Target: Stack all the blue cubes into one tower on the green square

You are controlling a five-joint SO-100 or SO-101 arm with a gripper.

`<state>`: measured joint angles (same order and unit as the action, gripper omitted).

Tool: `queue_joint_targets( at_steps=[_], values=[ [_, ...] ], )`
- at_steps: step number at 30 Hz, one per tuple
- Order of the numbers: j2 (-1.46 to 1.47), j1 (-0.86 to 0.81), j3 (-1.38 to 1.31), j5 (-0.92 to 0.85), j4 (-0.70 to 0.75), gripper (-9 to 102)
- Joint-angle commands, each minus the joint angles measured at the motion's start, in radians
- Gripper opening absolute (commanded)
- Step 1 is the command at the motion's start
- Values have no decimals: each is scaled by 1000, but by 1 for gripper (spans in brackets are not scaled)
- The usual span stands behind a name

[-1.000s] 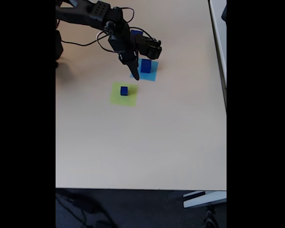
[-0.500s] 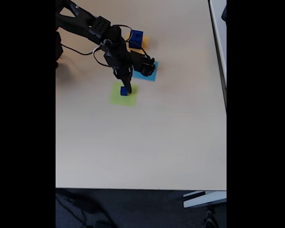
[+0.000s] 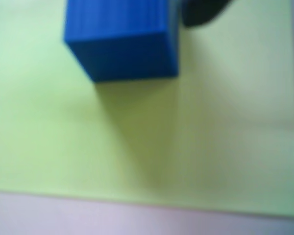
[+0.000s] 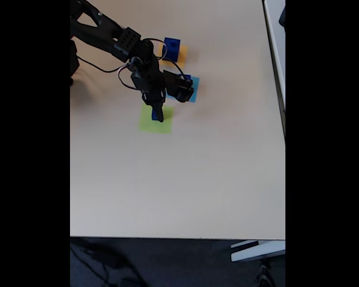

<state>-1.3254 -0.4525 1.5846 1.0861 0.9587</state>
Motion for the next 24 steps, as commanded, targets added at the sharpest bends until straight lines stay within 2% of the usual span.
queue_joint_targets(
  at_steps=[1, 16, 24],
  values=[
    [-21, 5, -9, -5, -8, 24],
    [-44, 49, 66, 54, -23, 23],
    [-51, 11, 66, 11, -23, 23]
  ],
)
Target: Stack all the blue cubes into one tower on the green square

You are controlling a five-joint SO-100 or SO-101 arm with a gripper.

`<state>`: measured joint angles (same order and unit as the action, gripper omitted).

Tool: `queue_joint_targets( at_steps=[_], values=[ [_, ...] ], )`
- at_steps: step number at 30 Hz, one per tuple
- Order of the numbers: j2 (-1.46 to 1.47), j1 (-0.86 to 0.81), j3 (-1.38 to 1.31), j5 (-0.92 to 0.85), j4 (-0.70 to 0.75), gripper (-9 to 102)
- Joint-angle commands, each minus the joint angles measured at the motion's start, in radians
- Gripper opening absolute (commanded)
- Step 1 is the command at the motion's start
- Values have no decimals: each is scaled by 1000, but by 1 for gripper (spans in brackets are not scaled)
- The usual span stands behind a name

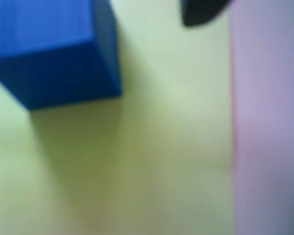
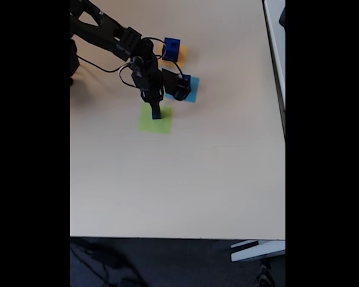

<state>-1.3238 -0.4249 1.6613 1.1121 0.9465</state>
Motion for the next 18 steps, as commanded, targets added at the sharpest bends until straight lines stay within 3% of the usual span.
queue_joint_targets(
  at_steps=[1, 18],
  values=[
    [-48, -21, -15, -23, -11, 23],
    [34, -46, -69, -77, 5, 21]
  ],
)
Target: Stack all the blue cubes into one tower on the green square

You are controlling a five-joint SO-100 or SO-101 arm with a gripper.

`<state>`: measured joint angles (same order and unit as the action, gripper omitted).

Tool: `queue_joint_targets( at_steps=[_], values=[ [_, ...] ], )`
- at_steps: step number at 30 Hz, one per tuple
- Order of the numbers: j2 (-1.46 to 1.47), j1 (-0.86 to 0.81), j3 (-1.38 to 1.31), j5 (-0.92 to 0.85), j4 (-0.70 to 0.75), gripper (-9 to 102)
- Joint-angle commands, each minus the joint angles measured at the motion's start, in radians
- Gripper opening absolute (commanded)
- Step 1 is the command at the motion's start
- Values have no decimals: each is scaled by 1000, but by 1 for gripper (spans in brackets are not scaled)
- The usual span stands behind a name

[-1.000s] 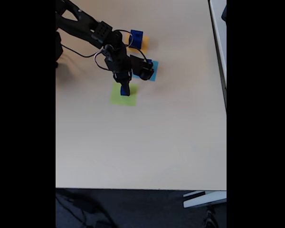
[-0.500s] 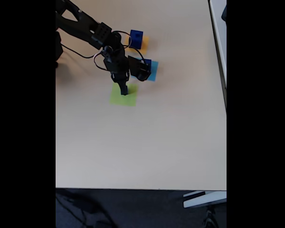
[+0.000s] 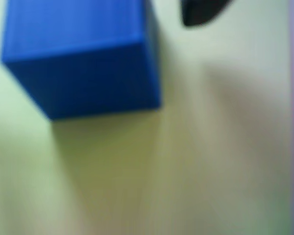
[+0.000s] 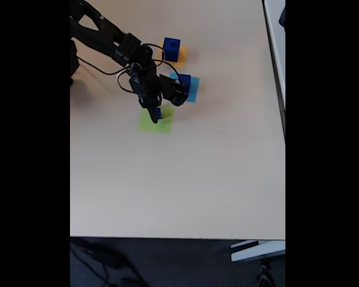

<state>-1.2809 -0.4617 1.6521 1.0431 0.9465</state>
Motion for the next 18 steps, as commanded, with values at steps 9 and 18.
queue_joint_targets(
  at_steps=[9, 18],
  values=[
    [2, -6, -74, 12, 9, 5],
    [0, 14, -155, 8, 80, 2]
  ],
)
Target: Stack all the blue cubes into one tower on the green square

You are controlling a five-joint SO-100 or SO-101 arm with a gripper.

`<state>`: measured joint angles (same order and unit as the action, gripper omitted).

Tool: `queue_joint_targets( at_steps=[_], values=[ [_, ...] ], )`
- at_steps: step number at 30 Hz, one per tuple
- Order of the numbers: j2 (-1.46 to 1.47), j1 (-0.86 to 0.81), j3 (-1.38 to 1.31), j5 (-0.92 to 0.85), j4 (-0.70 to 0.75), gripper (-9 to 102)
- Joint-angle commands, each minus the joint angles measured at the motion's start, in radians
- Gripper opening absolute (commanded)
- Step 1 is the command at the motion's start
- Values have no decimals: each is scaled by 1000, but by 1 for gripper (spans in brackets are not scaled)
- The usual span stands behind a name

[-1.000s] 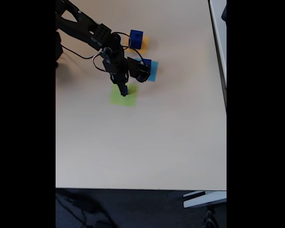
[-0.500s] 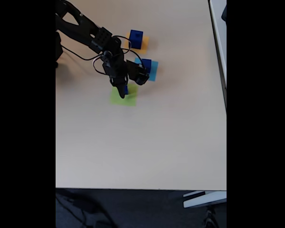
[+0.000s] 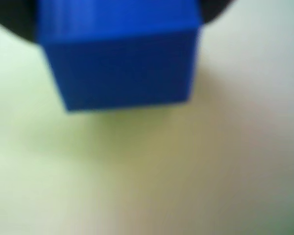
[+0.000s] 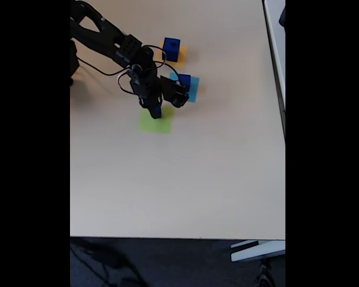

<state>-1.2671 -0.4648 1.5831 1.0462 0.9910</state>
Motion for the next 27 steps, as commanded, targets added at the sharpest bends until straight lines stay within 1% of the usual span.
queue_joint_targets(
  at_steps=[1, 4, 7, 11, 19, 27],
  values=[
    [-14, 21, -114, 12, 61, 2],
    [-23, 35, -193, 69, 130, 0],
    [-29, 61, -298, 98, 195, 1],
    [-25, 97, -371, 146, 233, 2],
    [12, 198, -480, 291, 270, 2],
    [78, 290, -548, 376, 279, 2]
  ],
)
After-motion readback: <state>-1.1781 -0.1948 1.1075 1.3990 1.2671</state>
